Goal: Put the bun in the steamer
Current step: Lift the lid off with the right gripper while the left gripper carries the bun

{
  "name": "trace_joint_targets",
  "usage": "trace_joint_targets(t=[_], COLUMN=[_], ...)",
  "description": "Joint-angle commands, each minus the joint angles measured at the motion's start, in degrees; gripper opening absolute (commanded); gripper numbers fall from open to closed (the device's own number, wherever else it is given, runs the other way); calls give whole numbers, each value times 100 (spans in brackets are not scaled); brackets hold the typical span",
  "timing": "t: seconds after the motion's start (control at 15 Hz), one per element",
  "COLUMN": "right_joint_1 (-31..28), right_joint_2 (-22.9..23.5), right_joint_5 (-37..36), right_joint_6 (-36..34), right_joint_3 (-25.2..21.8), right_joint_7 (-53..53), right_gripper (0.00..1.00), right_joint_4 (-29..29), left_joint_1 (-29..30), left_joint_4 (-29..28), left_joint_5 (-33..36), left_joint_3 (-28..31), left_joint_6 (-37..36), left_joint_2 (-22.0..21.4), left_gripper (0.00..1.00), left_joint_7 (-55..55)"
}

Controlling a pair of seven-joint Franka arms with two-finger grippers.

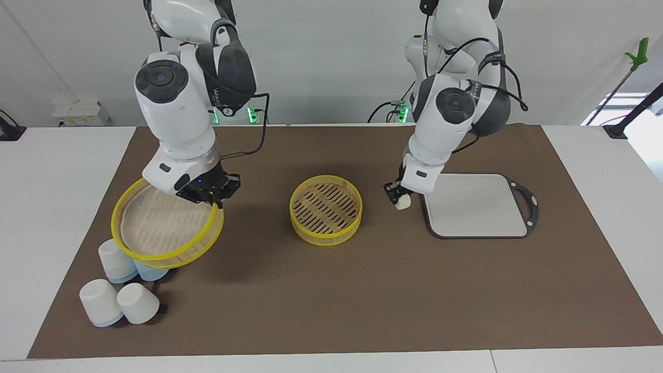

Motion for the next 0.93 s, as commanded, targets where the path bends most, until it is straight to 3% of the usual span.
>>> trace_joint_targets(t=[0.0, 0.13, 0.6, 0.87], right_joint_1=[-134, -213, -213, -205], right_joint_2=[-350, -517, -596, -701], right_joint_5=[-39, -30, -21, -21], right_joint_6=[194, 483, 581, 720], right_joint_3=[76, 76, 76, 76], right_joint_7=[-164, -270, -287, -287], right_gripper=[0, 0, 0, 0], right_joint_4=[-537, -932, -1153, -1371], left_joint_1=[-619, -867, -1306, -1526], left_joint_4=[1198, 1361, 545, 131], left_joint_5=[-106, -80, -45, 35], left_joint_3=[141, 133, 124, 115], left_joint_6=[-240, -74, 804, 911], left_joint_2=[1033, 1310, 1337, 1223], left_gripper=[40, 40, 41, 41], left_joint_7=[-827, -1059, -1051, -1033])
